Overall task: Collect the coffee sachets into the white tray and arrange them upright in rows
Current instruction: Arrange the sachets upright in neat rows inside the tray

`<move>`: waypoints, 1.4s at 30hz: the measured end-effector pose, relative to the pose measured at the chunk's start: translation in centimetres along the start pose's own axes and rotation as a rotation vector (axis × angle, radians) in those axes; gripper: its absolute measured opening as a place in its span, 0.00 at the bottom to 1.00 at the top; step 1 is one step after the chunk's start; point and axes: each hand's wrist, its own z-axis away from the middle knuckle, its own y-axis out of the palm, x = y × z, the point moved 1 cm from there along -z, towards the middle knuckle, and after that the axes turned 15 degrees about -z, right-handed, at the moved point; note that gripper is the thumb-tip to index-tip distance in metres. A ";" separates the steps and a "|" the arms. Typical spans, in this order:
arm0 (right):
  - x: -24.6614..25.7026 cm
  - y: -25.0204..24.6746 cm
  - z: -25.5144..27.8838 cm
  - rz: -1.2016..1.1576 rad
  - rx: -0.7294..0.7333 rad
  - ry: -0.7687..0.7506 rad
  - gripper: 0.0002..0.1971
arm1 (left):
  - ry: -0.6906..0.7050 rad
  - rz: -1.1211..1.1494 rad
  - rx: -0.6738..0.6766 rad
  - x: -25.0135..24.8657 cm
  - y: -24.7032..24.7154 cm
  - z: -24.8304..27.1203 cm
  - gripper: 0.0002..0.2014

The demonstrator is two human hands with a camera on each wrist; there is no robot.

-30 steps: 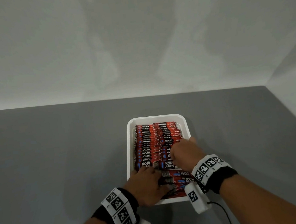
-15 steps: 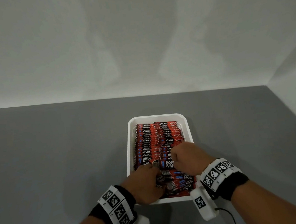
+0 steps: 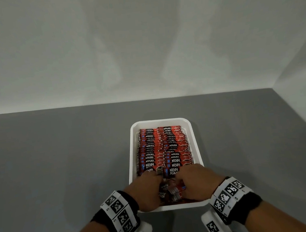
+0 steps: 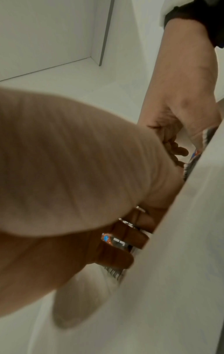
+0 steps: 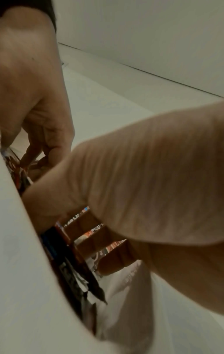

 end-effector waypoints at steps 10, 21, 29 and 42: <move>-0.2 0.1 0.1 0.021 0.037 -0.040 0.16 | -0.033 0.020 0.000 -0.5 -0.4 0.0 0.19; -0.4 0.1 0.2 -0.058 -0.038 -0.096 0.15 | -0.069 -0.024 -0.009 -0.2 -0.7 -0.3 0.15; -0.8 -0.9 0.6 -0.455 -0.172 -0.073 0.05 | -0.086 -0.099 0.008 -0.1 -0.9 -0.5 0.16; 2.7 -2.3 0.4 -1.473 -0.236 -0.057 0.17 | -0.239 1.672 -0.239 -3.4 -5.6 0.5 0.13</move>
